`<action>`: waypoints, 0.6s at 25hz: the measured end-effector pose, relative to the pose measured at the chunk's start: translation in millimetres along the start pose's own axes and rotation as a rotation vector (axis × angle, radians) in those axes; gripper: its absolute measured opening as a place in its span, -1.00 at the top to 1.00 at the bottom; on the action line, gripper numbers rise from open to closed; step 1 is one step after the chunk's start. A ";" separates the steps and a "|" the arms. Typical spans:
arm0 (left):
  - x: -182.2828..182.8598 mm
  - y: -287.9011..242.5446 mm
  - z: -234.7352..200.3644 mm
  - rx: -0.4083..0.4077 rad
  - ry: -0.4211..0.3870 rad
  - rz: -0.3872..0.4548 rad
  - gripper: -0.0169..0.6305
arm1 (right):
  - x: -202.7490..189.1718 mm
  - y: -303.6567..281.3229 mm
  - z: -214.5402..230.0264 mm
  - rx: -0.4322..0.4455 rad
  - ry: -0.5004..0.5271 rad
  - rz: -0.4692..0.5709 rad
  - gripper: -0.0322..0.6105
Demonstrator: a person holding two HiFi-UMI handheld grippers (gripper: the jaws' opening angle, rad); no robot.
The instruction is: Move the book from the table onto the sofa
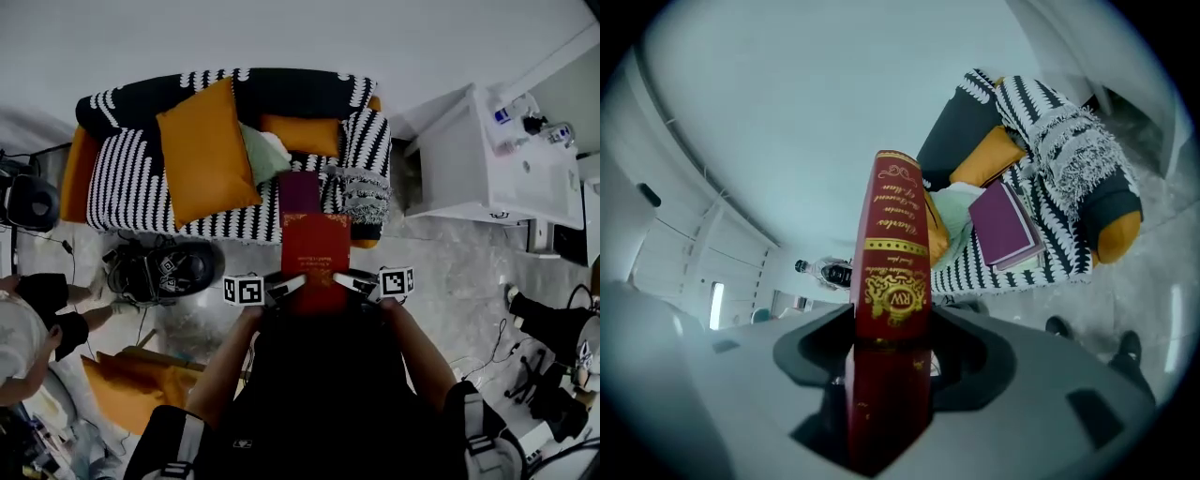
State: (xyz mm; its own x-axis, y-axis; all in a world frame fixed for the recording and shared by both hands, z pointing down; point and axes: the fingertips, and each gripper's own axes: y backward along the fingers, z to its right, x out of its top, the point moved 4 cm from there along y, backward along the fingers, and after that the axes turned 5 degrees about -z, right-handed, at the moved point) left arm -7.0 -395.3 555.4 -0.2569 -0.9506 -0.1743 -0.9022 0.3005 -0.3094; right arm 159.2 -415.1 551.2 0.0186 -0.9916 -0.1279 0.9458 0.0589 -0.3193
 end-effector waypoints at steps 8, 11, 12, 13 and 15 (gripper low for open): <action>25.7 8.2 -7.4 0.002 -0.004 -0.006 0.02 | 20.7 -17.3 -3.9 -0.009 -0.011 -0.001 0.12; 32.3 6.1 -10.0 0.015 0.007 0.019 0.02 | 32.4 -20.4 -0.4 -0.002 -0.001 -0.028 0.12; 35.5 5.0 -10.7 0.023 0.009 0.030 0.01 | 37.6 -21.8 1.1 0.004 0.004 -0.038 0.12; 38.7 4.2 -11.1 0.032 0.011 0.042 0.01 | 42.5 -23.3 2.5 0.010 0.009 -0.051 0.12; 45.7 3.8 -10.4 0.053 0.021 0.067 0.01 | 53.6 -26.5 4.7 0.028 0.015 -0.081 0.12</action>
State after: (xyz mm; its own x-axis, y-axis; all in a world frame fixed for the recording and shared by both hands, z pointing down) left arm -25.7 -438.4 556.0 -0.3236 -0.9296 -0.1765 -0.8633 0.3664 -0.3470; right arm 136.6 -470.4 557.2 -0.0632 -0.9911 -0.1171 0.9528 -0.0249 -0.3027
